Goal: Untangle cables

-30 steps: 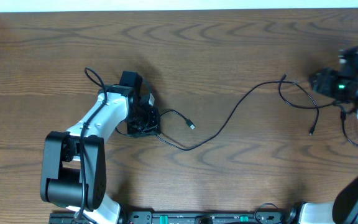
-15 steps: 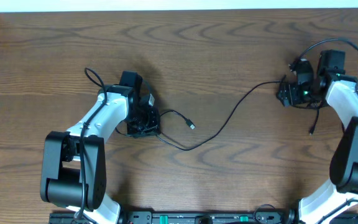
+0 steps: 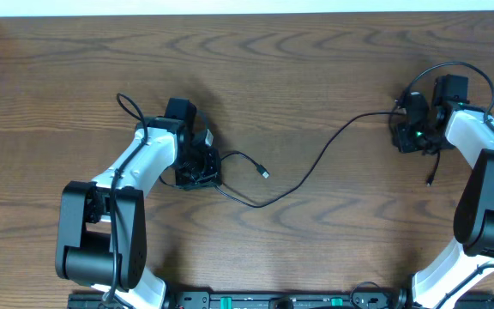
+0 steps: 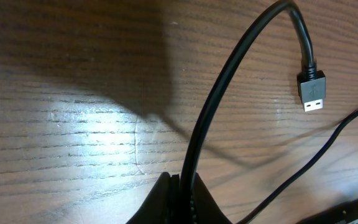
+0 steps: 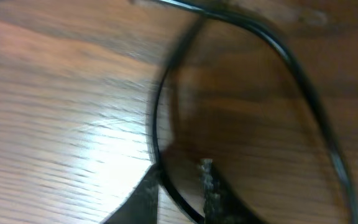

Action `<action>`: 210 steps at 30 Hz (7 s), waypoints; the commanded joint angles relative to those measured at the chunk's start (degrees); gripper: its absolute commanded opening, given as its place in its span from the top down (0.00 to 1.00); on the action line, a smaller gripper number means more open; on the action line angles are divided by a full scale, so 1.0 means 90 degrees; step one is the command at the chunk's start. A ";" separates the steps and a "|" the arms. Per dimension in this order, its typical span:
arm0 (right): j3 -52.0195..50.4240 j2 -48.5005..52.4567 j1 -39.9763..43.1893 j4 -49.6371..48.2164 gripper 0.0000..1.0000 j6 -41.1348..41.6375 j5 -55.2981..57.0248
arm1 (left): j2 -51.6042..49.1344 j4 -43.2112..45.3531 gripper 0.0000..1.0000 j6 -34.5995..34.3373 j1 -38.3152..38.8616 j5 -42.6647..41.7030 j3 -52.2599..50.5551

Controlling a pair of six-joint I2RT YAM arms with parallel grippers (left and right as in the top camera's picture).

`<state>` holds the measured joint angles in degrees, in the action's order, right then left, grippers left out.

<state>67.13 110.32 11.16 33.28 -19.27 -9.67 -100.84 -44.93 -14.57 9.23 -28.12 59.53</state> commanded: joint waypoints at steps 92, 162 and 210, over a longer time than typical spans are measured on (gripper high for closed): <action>-0.1605 -0.2548 -0.2545 0.0391 0.20 0.5503 -0.2443 | 0.2657 0.2205 0.93 -0.0498 0.1297 -0.2414 0.0699; -0.2365 -0.2402 -0.5151 -0.3016 0.99 0.6079 0.0459 | 0.4056 0.0124 0.64 -0.1001 0.1287 0.1659 0.0692; 0.3825 -0.2198 0.1054 0.1180 0.99 0.3473 0.1219 | 0.4053 -0.0340 0.55 -0.1005 0.1287 0.1627 0.0602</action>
<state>101.84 89.62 19.18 43.88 9.21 6.87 -64.73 -47.77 -24.12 21.06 -13.58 64.64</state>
